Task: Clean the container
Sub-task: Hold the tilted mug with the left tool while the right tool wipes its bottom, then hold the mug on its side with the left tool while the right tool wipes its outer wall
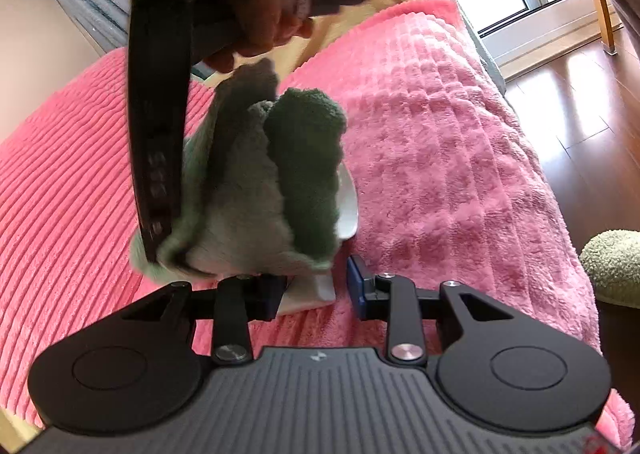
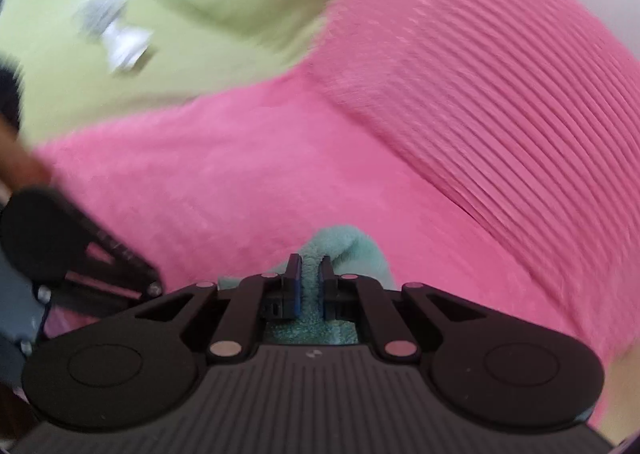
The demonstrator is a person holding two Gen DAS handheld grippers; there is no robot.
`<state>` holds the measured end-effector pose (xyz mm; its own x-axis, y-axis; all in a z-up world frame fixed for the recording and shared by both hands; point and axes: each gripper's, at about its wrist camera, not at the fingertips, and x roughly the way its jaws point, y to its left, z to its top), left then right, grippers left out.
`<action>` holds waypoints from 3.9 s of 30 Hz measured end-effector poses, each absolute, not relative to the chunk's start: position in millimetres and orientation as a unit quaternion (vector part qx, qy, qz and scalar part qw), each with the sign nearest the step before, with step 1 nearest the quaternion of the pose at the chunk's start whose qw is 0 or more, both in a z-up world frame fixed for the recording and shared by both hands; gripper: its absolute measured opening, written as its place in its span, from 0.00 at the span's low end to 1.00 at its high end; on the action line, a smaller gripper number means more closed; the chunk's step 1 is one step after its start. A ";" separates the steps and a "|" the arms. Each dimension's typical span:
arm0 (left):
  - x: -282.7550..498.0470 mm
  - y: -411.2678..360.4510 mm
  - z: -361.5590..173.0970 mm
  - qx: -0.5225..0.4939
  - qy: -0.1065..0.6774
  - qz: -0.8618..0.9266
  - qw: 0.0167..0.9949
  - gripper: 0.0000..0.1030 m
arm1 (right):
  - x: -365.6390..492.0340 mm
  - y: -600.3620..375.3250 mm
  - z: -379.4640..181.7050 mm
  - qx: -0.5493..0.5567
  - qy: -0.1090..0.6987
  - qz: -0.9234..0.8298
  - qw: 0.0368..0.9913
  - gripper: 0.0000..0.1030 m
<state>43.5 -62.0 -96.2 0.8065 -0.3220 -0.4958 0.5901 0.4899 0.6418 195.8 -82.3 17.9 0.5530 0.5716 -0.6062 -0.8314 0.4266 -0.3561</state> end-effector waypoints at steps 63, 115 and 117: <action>51.0 -49.0 -77.1 0.373 0.198 -0.243 0.873 0.33 | 246.1 -222.6 -35.6 0.239 0.255 0.345 0.871 0.04; 85.6 -59.9 -71.2 0.381 0.198 -0.222 0.875 0.34 | 165.8 -177.7 -0.8 -0.066 0.181 0.280 0.940 0.03; 86.6 -60.9 -71.0 0.382 0.199 -0.221 0.875 0.34 | 172.5 -187.3 -10.7 -0.051 0.205 0.264 0.941 0.05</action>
<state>86.6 -60.9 -71.0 0.8237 -0.2345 -0.5163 0.5380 0.6109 0.5808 172.5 -187.3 -10.7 0.7762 0.4761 -0.4133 -0.5181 0.8552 0.0124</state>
